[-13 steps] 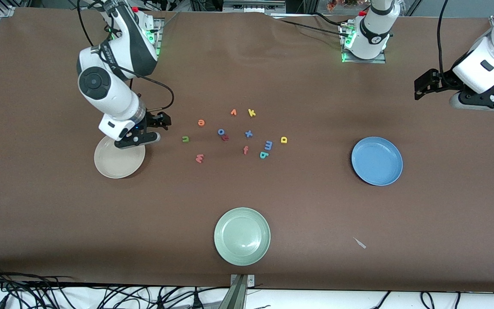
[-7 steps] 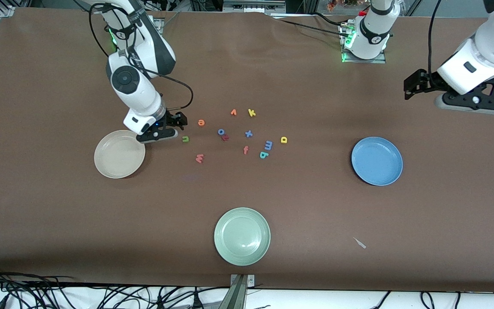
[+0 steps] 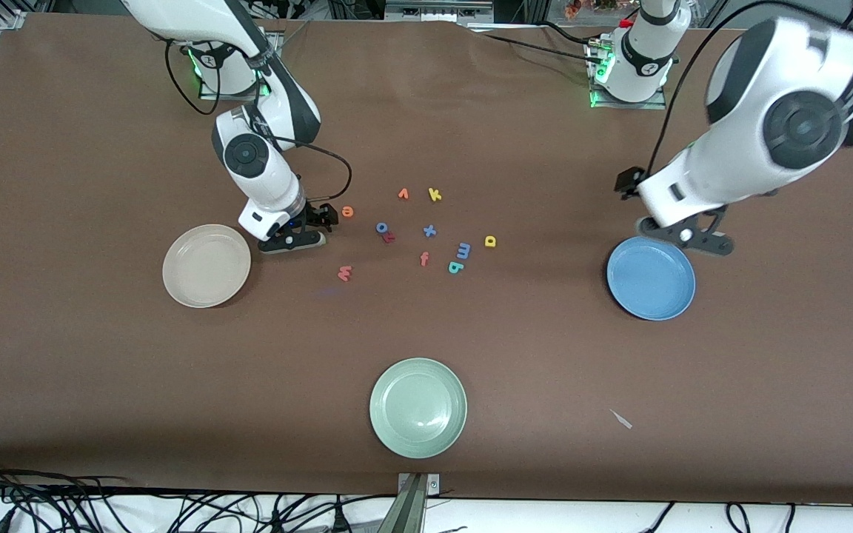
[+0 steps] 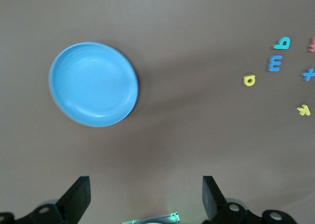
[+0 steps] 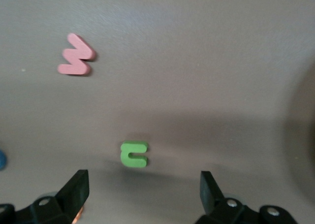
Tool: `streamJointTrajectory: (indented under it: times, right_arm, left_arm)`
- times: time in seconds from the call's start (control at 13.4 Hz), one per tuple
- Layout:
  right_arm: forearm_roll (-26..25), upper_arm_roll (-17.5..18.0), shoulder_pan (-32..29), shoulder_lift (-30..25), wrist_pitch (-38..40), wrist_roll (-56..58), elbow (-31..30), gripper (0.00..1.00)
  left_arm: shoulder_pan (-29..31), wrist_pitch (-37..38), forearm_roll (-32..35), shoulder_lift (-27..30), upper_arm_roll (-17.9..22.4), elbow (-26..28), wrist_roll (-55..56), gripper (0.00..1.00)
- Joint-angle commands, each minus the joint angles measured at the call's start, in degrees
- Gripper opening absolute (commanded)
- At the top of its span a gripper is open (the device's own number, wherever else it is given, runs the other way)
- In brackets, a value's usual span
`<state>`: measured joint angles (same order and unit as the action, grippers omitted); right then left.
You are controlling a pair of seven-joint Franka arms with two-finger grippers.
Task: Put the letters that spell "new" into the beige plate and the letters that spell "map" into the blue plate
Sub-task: 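Grasp the green u with the right gripper while the left grasps the E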
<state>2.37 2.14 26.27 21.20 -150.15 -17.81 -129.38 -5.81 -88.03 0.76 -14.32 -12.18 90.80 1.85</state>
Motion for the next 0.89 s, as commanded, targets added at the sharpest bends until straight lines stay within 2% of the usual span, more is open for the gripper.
streamJointTrajectory:
  times: [0.0,0.3,0.52,0.67,0.82]
  right_arm:
    - [0.62,-0.38,0.89,1.91,-0.94,-1.88,1.50,1.00]
    - [0.62,-0.38,2.38,4.37,-1.90,-7.93,3.07,0.94]
    - [0.54,-0.38,2.56,5.52,-1.55,-9.00,4.31,0.86]
    - [0.54,-0.38,2.56,5.52,-1.38,-8.39,4.31,0.78]
    - [0.54,-0.47,2.38,5.52,-1.38,-7.95,4.49,0.68]
  left_arm:
    - [-3.76,-4.30,0.92,-6.67,0.05,-4.75,0.96,1.00]
    - [-10.43,-15.04,1.53,-14.49,0.05,-4.67,13.76,1.00]
    - [-13.95,-20.93,0.83,-20.91,0.05,-4.67,16.70,1.00]
    - [-18.34,-24.88,1.18,-24.08,0.31,-4.58,18.97,1.00]
    - [-18.80,-29.72,1.35,-25.84,0.31,-3.88,24.50,1.00]
